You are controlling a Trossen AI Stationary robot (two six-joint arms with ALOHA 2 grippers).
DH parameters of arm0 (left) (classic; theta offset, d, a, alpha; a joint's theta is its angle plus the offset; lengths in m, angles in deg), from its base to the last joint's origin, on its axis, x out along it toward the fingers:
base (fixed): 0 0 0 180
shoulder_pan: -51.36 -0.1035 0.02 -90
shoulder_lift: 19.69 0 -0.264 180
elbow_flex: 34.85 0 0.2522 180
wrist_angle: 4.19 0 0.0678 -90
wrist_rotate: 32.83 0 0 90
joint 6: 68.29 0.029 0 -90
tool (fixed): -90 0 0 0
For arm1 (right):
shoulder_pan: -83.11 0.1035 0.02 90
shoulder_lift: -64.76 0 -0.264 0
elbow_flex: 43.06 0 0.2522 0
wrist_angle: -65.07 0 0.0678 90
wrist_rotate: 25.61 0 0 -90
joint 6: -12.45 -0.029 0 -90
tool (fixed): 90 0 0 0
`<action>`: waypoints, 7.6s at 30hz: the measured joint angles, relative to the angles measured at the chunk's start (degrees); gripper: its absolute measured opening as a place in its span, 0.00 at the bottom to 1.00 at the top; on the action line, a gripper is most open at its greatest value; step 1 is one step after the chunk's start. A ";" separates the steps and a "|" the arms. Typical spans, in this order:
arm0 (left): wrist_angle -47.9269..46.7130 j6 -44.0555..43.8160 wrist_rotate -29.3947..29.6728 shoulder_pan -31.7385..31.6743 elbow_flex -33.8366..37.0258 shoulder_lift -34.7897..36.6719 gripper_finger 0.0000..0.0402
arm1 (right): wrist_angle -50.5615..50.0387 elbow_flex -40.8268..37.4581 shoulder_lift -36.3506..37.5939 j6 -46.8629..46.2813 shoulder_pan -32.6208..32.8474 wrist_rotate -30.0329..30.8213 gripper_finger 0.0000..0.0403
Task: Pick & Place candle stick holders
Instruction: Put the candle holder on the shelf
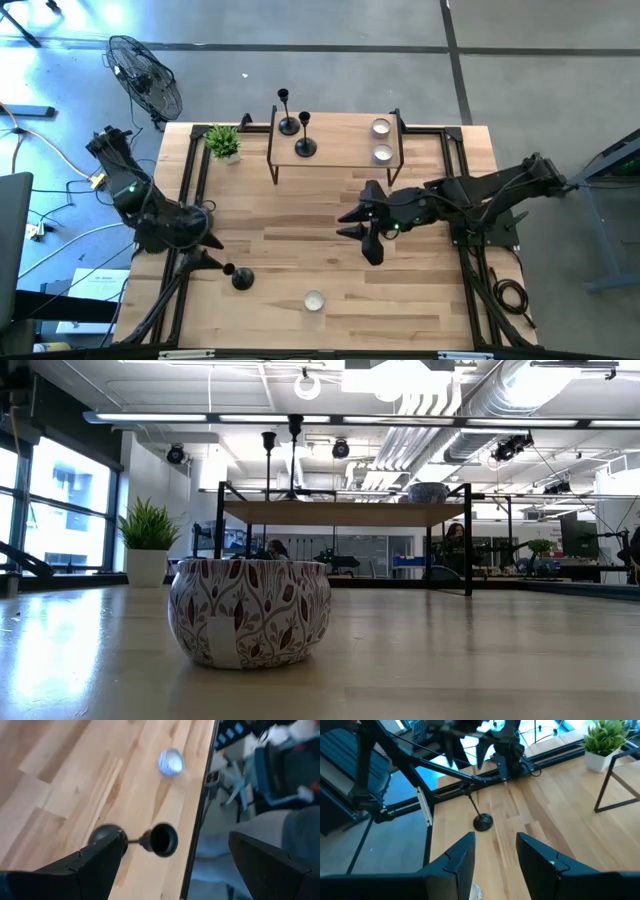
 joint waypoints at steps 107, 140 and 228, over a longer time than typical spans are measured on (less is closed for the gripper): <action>-1.01 -10.64 1.31 -0.04 -0.02 -18.57 0.32 | 1.33 0.00 0.11 -2.98 4.41 7.91 0.34; -10.55 4.82 11.37 -8.59 -17.81 -18.58 0.31 | 1.33 0.00 0.09 0.34 4.41 6.40 0.34; -33.25 61.83 -24.94 -76.96 -75.95 -55.82 0.31 | -3.50 0.04 20.46 26.42 19.65 13.78 0.34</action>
